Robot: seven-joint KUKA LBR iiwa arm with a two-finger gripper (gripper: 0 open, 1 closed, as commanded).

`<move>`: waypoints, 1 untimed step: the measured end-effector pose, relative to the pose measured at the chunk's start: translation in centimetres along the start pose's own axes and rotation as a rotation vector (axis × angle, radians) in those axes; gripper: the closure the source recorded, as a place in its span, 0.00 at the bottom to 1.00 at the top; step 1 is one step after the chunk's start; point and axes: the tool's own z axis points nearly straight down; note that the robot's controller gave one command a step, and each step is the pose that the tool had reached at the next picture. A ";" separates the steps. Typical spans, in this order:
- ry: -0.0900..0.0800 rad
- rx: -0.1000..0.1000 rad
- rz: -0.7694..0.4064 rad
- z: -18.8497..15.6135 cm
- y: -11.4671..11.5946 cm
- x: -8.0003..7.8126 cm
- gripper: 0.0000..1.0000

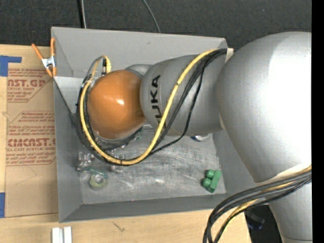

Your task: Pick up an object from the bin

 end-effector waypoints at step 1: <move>-0.010 0.016 -0.304 0.8 2.7 0.8 0.00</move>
Offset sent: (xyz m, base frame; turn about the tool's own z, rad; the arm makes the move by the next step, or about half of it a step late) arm -0.0322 -0.0112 -0.0140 -0.3068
